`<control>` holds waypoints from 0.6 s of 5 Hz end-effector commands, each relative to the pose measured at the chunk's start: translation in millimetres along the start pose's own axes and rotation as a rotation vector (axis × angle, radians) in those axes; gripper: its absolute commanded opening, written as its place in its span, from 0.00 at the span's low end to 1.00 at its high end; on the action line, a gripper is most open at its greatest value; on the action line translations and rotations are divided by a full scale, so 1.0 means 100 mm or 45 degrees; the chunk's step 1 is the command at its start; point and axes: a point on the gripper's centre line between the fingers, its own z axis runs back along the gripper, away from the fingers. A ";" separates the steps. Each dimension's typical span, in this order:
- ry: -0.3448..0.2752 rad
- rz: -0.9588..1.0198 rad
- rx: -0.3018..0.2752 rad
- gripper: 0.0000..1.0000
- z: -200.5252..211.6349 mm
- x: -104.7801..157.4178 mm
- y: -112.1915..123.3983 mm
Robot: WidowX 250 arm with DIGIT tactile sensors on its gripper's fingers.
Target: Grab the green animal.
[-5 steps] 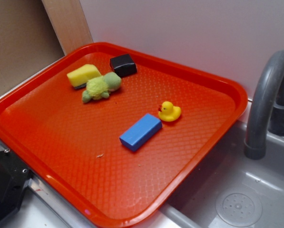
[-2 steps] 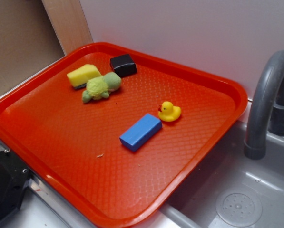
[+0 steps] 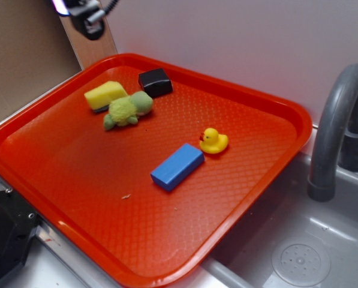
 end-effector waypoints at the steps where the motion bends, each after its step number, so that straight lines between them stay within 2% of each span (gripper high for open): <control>1: 0.105 -0.070 0.002 1.00 -0.84 0.05 0.10; 2: 0.194 -0.106 -0.027 1.00 -1.24 -0.15 0.10; 3: 0.235 -0.196 -0.075 0.86 -1.46 -0.24 -0.01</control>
